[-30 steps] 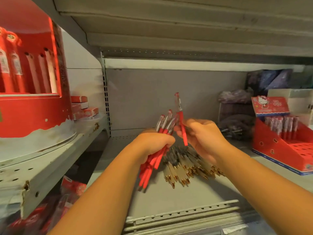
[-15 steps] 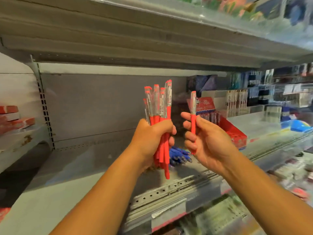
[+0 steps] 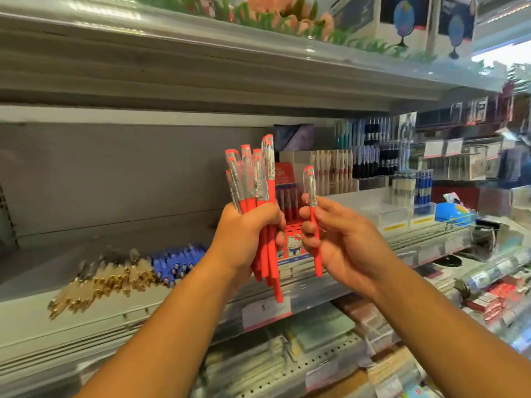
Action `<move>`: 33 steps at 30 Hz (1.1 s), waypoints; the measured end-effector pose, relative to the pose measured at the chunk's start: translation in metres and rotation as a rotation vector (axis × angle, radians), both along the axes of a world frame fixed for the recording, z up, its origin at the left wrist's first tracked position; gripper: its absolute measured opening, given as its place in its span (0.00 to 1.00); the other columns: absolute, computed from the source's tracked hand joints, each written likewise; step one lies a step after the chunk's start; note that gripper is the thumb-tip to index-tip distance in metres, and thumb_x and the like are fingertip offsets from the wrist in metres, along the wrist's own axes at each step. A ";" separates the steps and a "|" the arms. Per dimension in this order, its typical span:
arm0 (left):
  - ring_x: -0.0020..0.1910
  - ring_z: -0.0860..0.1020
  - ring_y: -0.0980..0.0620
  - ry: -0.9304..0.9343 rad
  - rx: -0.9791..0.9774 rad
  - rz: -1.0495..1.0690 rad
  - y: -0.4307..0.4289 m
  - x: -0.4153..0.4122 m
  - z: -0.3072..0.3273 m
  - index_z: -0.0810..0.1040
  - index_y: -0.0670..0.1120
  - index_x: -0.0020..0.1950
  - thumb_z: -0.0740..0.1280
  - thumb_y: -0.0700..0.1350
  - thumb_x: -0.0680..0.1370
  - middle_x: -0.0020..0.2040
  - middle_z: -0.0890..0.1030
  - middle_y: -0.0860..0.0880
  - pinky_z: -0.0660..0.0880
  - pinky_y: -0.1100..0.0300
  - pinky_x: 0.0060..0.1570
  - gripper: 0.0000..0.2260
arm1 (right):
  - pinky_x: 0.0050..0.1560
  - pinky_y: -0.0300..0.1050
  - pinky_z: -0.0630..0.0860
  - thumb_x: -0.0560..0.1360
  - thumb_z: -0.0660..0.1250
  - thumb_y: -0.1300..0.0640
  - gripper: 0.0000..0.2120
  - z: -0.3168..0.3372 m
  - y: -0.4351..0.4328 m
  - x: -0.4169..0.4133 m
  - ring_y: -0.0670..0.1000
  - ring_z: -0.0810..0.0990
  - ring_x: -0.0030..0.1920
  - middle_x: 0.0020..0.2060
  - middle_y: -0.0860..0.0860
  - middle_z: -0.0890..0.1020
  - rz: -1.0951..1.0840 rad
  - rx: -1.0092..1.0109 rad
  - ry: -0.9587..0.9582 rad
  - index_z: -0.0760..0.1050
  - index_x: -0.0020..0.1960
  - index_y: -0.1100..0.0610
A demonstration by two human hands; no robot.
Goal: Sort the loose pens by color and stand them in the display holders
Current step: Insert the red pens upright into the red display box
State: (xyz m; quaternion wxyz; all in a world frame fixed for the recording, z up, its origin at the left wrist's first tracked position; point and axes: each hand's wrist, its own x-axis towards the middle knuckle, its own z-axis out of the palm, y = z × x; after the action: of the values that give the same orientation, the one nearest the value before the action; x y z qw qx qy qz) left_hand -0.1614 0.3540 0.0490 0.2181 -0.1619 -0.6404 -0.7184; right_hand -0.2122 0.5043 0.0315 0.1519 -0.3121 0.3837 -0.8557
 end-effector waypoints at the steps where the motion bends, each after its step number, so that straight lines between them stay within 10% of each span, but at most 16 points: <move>1: 0.23 0.71 0.49 0.000 -0.017 0.003 0.006 -0.005 0.000 0.77 0.46 0.27 0.65 0.38 0.63 0.29 0.73 0.42 0.70 0.61 0.25 0.06 | 0.30 0.39 0.73 0.71 0.64 0.66 0.13 0.000 0.006 -0.006 0.48 0.77 0.34 0.41 0.56 0.81 0.005 0.002 -0.003 0.76 0.56 0.62; 10: 0.23 0.70 0.49 0.000 -0.065 0.079 0.014 -0.078 0.010 0.76 0.45 0.28 0.64 0.38 0.63 0.28 0.72 0.44 0.70 0.61 0.24 0.05 | 0.45 0.48 0.83 0.65 0.70 0.69 0.20 0.008 0.020 -0.086 0.53 0.84 0.41 0.41 0.58 0.83 0.020 0.038 0.059 0.74 0.56 0.61; 14: 0.22 0.70 0.49 -0.018 -0.082 0.161 -0.003 -0.117 0.013 0.75 0.47 0.27 0.65 0.38 0.62 0.28 0.72 0.43 0.68 0.62 0.24 0.06 | 0.34 0.34 0.77 0.64 0.73 0.64 0.22 0.015 0.004 -0.131 0.45 0.82 0.35 0.41 0.54 0.83 -0.093 0.149 0.197 0.76 0.57 0.56; 33: 0.21 0.73 0.54 -0.091 -0.386 0.691 -0.040 -0.209 0.023 0.79 0.51 0.26 0.68 0.45 0.63 0.22 0.75 0.52 0.68 0.66 0.22 0.05 | 0.30 0.59 0.80 0.68 0.77 0.59 0.32 0.011 -0.072 -0.272 0.63 0.80 0.33 0.38 0.51 0.78 -0.292 0.416 0.907 0.70 0.59 0.28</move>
State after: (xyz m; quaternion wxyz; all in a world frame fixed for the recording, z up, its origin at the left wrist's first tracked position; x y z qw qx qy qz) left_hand -0.3703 0.3136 0.0720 0.3840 0.0572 -0.7893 -0.4756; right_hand -0.4843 0.4322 0.0428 -0.0917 -0.5581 0.6126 -0.5521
